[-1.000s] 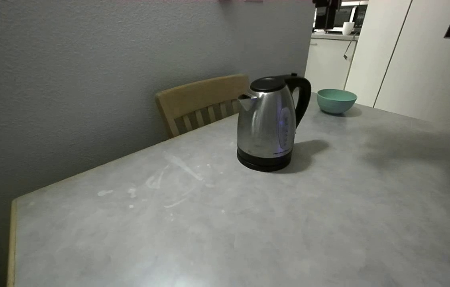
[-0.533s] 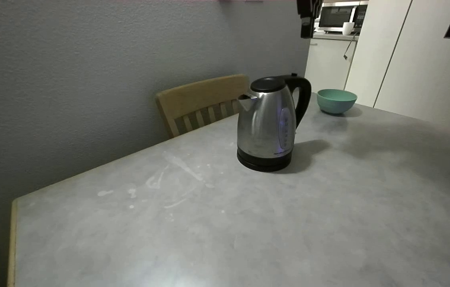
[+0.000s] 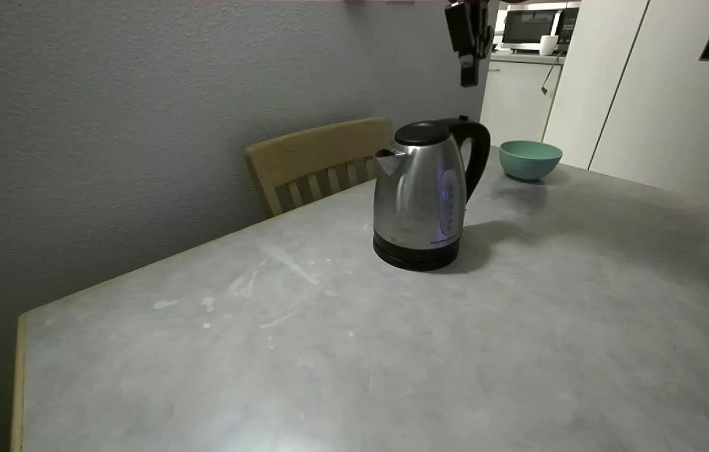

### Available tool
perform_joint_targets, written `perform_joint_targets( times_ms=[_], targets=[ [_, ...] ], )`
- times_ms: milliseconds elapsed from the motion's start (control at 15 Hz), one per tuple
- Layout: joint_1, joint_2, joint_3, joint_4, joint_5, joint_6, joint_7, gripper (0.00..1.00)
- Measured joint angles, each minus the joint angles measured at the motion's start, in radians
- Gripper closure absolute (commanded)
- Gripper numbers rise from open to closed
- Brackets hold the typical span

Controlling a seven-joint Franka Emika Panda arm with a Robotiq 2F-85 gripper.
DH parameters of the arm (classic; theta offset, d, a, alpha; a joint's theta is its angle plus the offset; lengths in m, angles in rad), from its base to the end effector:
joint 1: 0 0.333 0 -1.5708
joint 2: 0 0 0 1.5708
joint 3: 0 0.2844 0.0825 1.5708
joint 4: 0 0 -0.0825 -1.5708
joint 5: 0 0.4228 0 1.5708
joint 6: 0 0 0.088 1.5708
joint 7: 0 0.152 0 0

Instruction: Press the button on the kettle

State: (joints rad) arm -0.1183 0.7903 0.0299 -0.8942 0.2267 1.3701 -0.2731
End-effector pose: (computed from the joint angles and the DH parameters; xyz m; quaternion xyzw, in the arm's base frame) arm 0.7269 -0.0335 0.3419 -0.9757 -0.0926 0.1300 0.1499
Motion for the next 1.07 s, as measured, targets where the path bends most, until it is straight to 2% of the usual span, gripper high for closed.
perform_joint_targets(
  times_ms=[600, 1067],
  targets=[
    [-0.001, 0.103, -0.026, 0.158, -0.002, -0.062, 0.212, 1.0],
    [-0.003, 0.188, -0.038, 0.24, -0.003, -0.138, 0.264, 1.0]
  ],
)
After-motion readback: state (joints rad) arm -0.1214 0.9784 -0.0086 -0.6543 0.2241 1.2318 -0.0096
